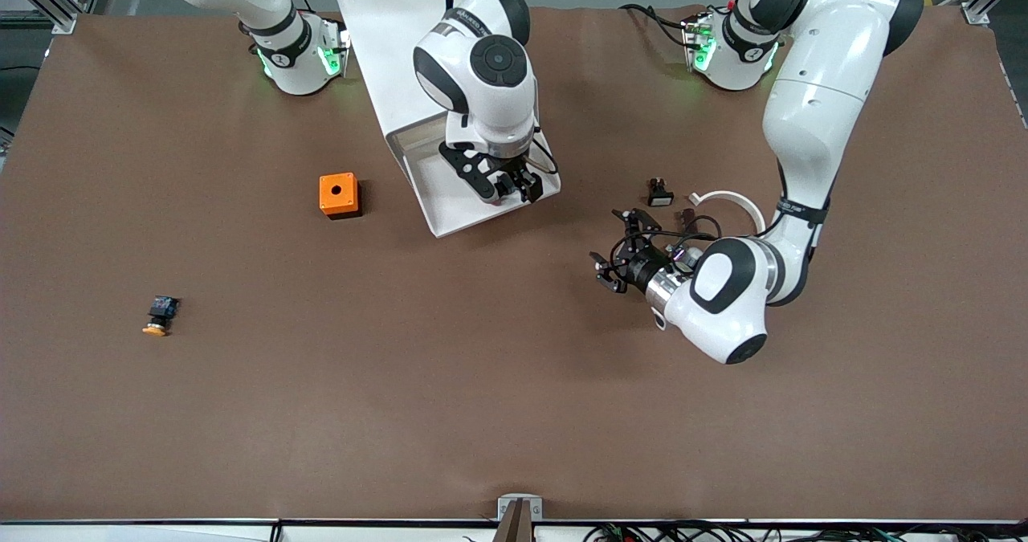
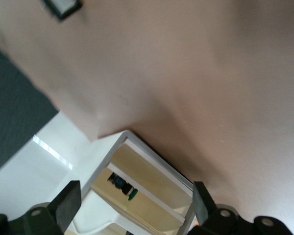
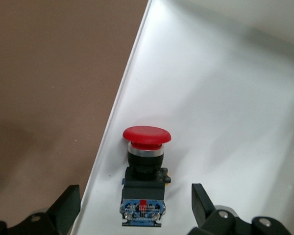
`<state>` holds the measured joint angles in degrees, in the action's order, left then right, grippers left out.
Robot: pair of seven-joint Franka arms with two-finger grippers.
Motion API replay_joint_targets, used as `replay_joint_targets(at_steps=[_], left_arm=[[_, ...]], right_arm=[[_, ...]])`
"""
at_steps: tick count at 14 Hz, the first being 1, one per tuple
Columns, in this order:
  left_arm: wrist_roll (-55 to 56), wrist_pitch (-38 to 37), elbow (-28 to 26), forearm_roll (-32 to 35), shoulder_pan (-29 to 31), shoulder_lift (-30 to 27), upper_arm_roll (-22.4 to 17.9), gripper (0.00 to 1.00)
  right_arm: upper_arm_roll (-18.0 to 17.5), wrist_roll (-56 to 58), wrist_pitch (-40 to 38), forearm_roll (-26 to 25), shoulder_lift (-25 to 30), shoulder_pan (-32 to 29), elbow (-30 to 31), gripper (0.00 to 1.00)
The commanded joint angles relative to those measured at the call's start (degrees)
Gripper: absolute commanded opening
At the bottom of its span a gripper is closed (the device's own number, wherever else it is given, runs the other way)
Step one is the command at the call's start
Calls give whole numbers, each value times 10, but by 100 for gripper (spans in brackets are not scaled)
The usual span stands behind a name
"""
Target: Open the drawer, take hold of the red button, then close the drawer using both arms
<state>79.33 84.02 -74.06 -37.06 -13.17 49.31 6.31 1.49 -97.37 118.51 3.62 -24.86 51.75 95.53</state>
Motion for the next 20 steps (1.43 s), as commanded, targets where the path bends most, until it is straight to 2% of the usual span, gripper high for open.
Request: replay_joint_targets(at_steps=[1, 6, 10, 12, 15, 17, 19, 20], left_arm=[[-99, 20, 23, 38, -10, -20, -23, 100], [-183, 125, 23, 135, -35, -56, -31, 100], [-202, 246, 23, 158, -41, -55, -30, 100], [-221, 279, 23, 187, -50, -56, -29, 100], [-223, 318, 23, 248, -61, -61, -24, 100], [-224, 325, 21, 255, -66, -77, -23, 100], [-226, 325, 15, 256, -80, -98, -21, 100], [-226, 325, 10, 257, -88, -105, -19, 100]], right_arm=[[7, -12, -5, 2, -7, 11, -10, 100], [7, -12, -5, 2, -8, 12, -10, 100], [7, -12, -4, 1, -12, 15, -11, 100], [7, -12, -4, 1, -15, 16, -14, 88], [7, -12, -4, 0, -17, 23, -15, 77], [7, -14, -4, 1, -17, 24, -18, 72], [7, -16, -4, 1, -17, 24, -19, 56], [7, -16, -4, 1, -17, 24, -20, 43]])
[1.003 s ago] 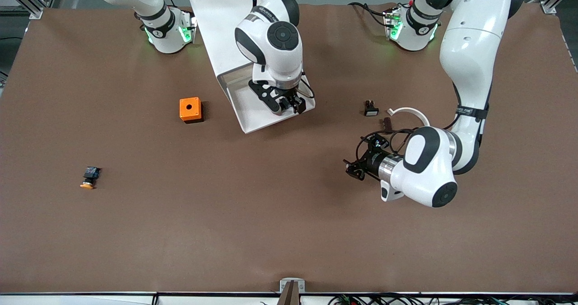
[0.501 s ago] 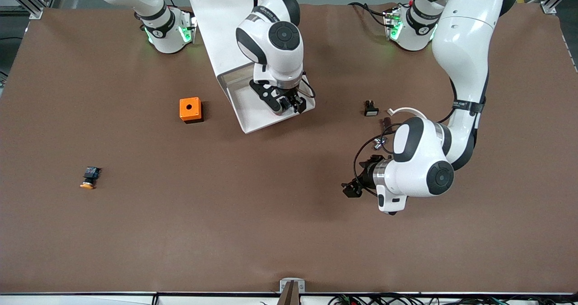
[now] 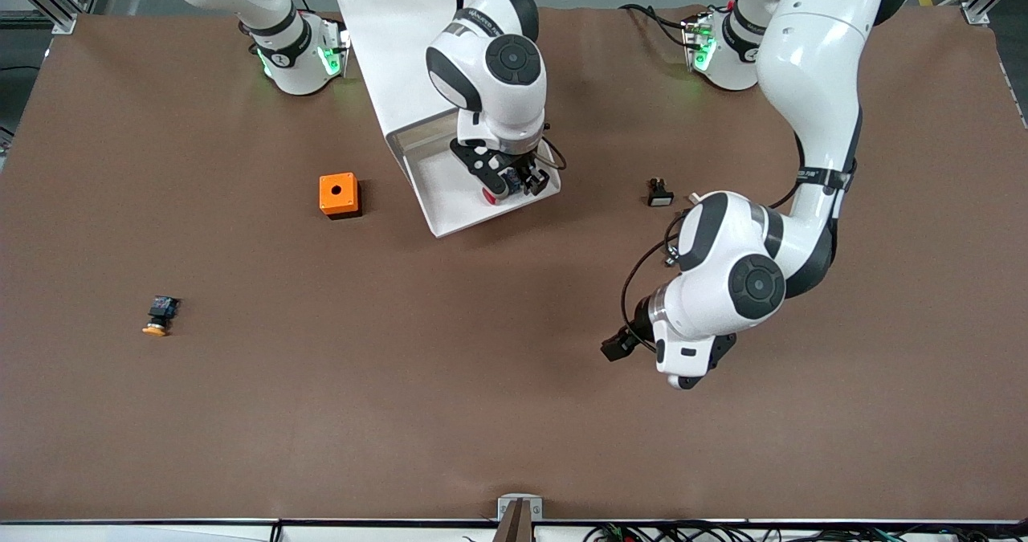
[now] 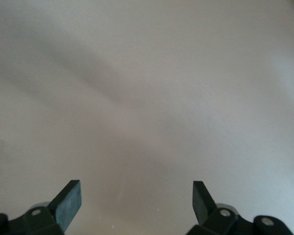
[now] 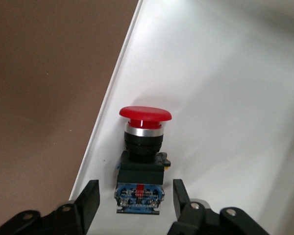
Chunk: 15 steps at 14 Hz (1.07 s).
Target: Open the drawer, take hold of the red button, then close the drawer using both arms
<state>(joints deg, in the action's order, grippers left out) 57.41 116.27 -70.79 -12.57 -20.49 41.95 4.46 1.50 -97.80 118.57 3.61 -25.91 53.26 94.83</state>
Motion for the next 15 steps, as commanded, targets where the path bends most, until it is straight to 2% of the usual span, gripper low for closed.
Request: replay_joint_targets(at_steps=[1, 3, 4, 8, 11, 13, 15], left_arm=[[-7, 3, -22, 16, -22, -34, -1, 100], [-6, 2, -24, 26, -38, -34, -1, 100], [-6, -1, -26, 26, -48, -35, -1, 100], [-5, -1, -38, 27, -86, -35, 0, 100], [1, -1, -44, 27, -107, -35, 0, 100], [1, 0, -44, 27, -114, -35, 0, 100], [1, 1, -44, 27, -125, -34, 0, 100]], right_arm=[[7, -13, -5, 1, -6, 9, -13, 31], [7, -13, -5, 2, -6, 9, -13, 8], [7, -13, -5, 3, -6, 9, -13, 0], [8, -6, -17, 3, -5, 2, -30, 0], [10, 25, -95, 0, -4, -24, -95, 0], [11, 115, -130, -2, 8, -49, -106, 0], [11, 223, -158, -1, 36, -103, -106, 0]])
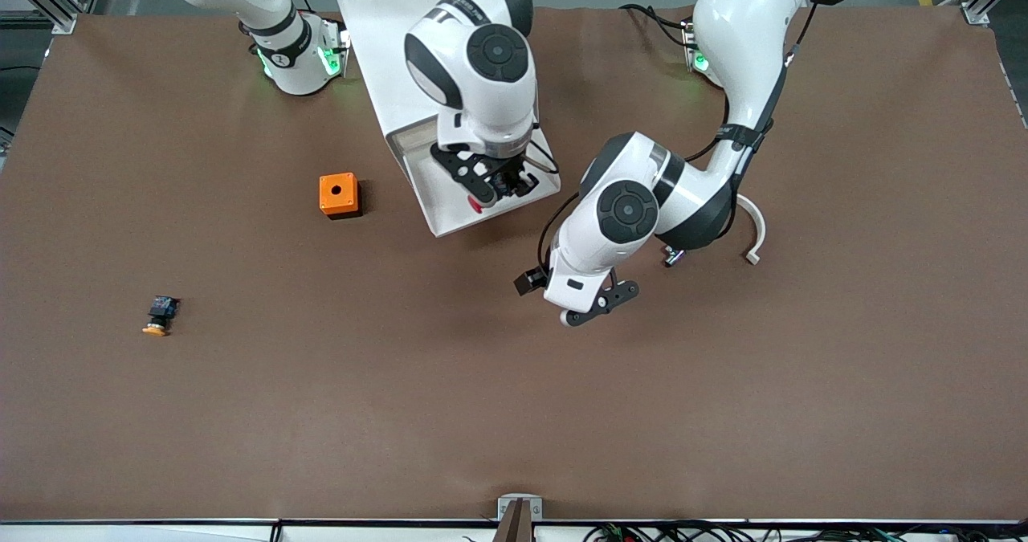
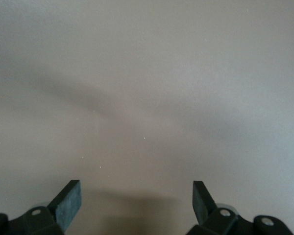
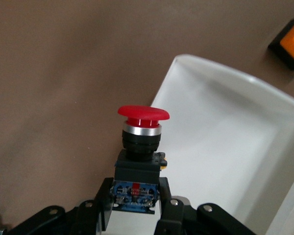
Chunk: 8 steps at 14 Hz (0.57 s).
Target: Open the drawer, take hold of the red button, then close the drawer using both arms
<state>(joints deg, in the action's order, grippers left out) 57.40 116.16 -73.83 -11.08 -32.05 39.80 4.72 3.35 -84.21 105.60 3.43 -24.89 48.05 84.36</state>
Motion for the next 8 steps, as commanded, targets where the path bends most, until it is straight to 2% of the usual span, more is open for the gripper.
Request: replay_joint_targets(at_steps=[1, 5, 8], left_arm=[[1, 3, -15, 13, -12, -10, -2, 100], [1, 4, -23, 14, -20, -11, -3, 100], [1, 4, -27, 61, -36, -12, -2, 100]], right_arm=[[-7, 124, -27, 1, 33, -74, -2, 0], [-6, 316, -22, 1, 45, -188, 11, 0], [-6, 450, 7, 1, 53, -275, 60, 0]])
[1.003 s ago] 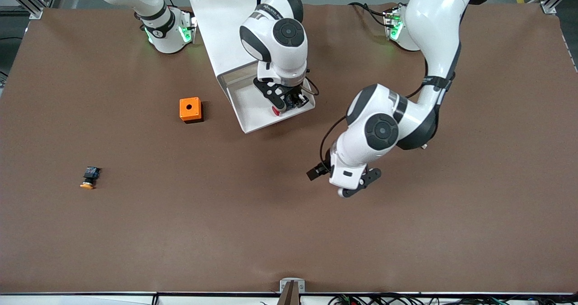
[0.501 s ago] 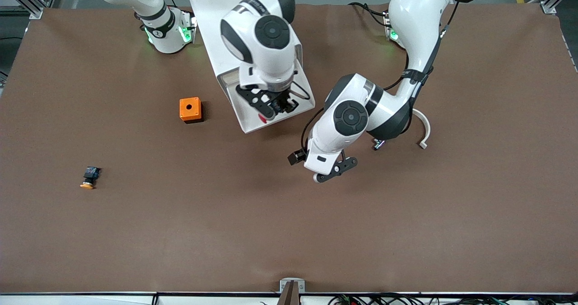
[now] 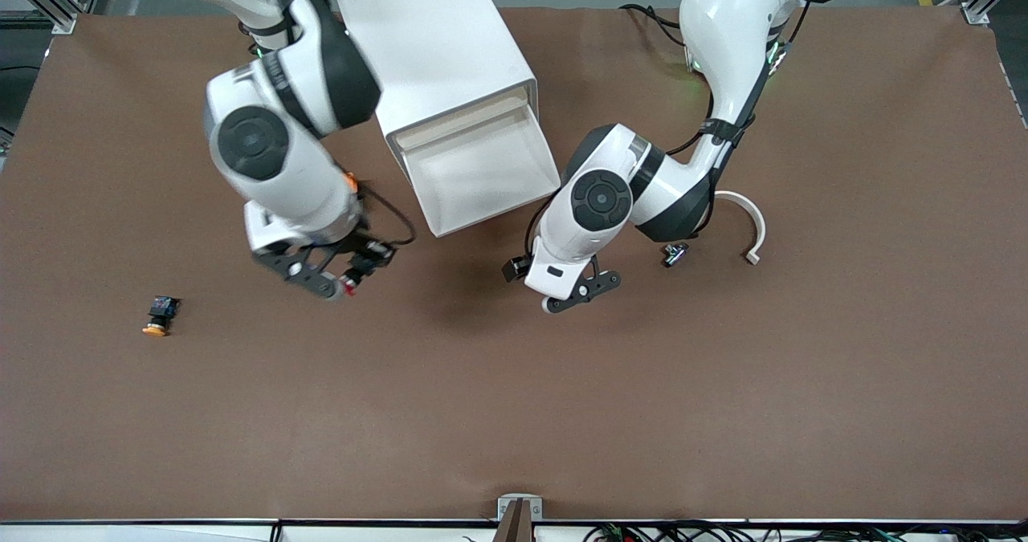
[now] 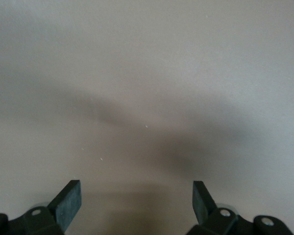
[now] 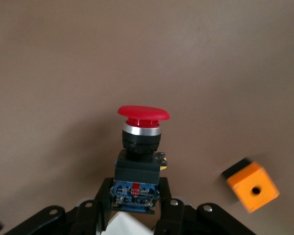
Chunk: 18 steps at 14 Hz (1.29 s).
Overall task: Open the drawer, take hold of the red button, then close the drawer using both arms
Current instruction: 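Carry the red button with the right gripper toward the yellow button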
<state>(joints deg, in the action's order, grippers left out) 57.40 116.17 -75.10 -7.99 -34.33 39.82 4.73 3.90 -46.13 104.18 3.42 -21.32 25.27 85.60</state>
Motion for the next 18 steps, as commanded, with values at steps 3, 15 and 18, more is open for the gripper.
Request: replay_joint_targets(at_steps=[3, 15, 18], left_arm=[[3, 3, -14, 32, -20, -11, -3, 100], [0, -5, -22, 37, -65, -6, -2, 100], [-2, -5, -23, 36, -73, -6, -1, 100]], right_arm=[[-12, 244, 88, 1, 22, -146, 118, 0], [-12, 510, 365, -4, -40, -312, 297, 0], [-12, 546, 407, -4, -71, -324, 293, 0]])
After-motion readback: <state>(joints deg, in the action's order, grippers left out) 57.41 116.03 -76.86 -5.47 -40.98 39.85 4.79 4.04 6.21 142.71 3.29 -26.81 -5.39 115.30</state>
